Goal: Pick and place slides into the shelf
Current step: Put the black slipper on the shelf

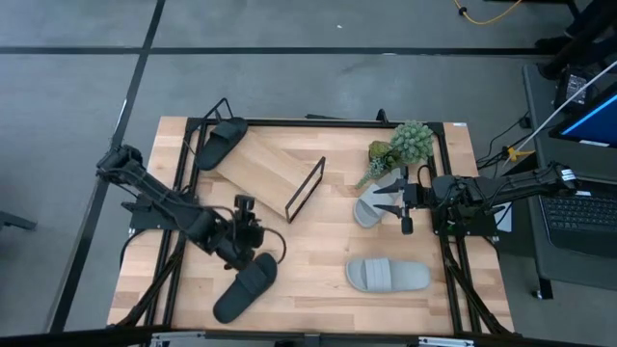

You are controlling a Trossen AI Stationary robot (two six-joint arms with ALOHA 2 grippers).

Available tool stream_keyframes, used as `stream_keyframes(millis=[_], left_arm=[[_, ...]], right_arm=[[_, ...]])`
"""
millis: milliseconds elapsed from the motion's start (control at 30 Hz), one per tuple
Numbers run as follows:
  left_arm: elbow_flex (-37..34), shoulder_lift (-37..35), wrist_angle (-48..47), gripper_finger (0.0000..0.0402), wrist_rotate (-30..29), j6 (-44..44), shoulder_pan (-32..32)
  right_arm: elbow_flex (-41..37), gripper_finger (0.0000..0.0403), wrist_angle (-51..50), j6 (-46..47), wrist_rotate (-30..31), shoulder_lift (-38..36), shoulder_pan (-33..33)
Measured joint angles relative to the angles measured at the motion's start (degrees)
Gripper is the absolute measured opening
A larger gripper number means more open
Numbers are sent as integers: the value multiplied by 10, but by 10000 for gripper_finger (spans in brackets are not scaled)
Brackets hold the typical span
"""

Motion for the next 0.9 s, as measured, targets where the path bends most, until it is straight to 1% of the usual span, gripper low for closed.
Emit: stream_keyframes(millis=[133,267,400,500,567,633,900], left_arm=[[42,35,-41,127,19,-53,-26],[104,77,-108,127,50,-122,-54],[166,120,-174,127,52,-172,-79],[196,148,-181,127,64,-215,-93],[210,164,-182,127,71,-236,-103],[218,179,-182,127,85,-238,-112],[222,231,-182,127,126,-268,-144]], right_arm=[[0,180,0,0,0,0,0],[0,180,0,1,0,0,0],[0,180,0,4,0,0,0],[0,180,0,26,0,0,0],[0,180,0,32,0,0,0],[0,180,0,30,0,0,0],[0,180,0,30,-1,0,0]])
